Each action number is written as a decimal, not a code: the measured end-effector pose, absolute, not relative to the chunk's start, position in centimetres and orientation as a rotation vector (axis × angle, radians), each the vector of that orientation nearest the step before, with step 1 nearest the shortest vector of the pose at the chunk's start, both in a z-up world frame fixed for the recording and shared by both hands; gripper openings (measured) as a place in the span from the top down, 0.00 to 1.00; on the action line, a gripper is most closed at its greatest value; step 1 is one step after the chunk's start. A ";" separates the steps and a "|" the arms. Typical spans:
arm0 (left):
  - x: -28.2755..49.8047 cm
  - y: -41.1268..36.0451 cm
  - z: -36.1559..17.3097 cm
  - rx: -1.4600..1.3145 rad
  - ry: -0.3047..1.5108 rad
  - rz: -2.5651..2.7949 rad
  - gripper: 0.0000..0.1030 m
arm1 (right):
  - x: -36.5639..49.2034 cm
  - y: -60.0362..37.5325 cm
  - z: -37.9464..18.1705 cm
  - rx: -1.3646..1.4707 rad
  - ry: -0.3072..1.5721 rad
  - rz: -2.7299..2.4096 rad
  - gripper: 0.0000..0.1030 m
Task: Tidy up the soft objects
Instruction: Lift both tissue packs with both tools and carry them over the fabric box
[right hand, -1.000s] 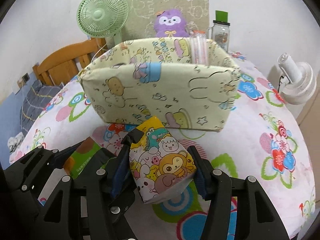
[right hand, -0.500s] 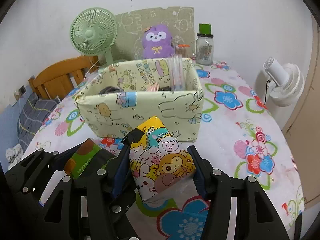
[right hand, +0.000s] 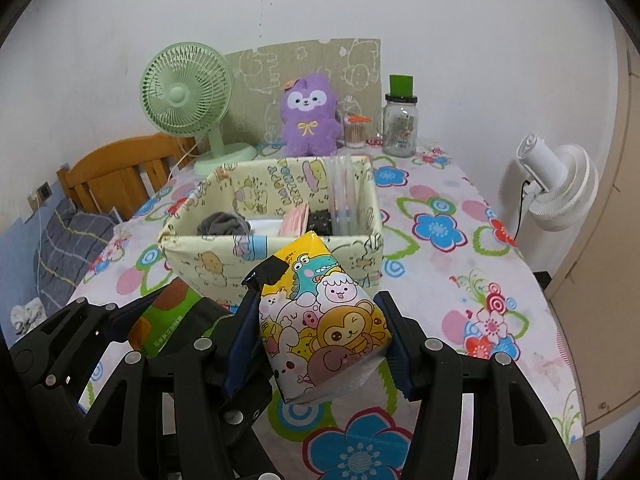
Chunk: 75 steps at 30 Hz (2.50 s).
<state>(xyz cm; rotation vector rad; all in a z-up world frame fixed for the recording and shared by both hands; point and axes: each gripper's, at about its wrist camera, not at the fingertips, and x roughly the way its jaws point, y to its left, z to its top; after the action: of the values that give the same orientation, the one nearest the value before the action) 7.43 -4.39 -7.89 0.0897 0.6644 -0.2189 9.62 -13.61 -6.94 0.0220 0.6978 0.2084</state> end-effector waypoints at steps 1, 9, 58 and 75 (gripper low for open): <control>7.5 -4.4 -7.7 0.090 0.662 -0.219 0.28 | 9.6 -13.6 -6.8 0.022 0.696 0.208 0.42; 7.7 -4.5 -6.0 0.088 0.639 -0.217 0.28 | 9.9 -13.8 -5.0 0.020 0.673 0.205 0.42; 14.0 -2.9 -1.4 0.067 0.552 -0.182 0.28 | 16.4 -12.3 0.2 0.014 0.580 0.218 0.42; 18.1 -1.8 -2.7 0.035 0.600 -0.149 0.28 | 20.6 -11.4 -1.2 0.042 0.610 0.240 0.42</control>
<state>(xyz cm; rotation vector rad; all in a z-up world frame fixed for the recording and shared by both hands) 18.12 -1.84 -2.71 0.0348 0.5999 -0.1487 20.56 -11.40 -1.25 0.0421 0.6103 0.2404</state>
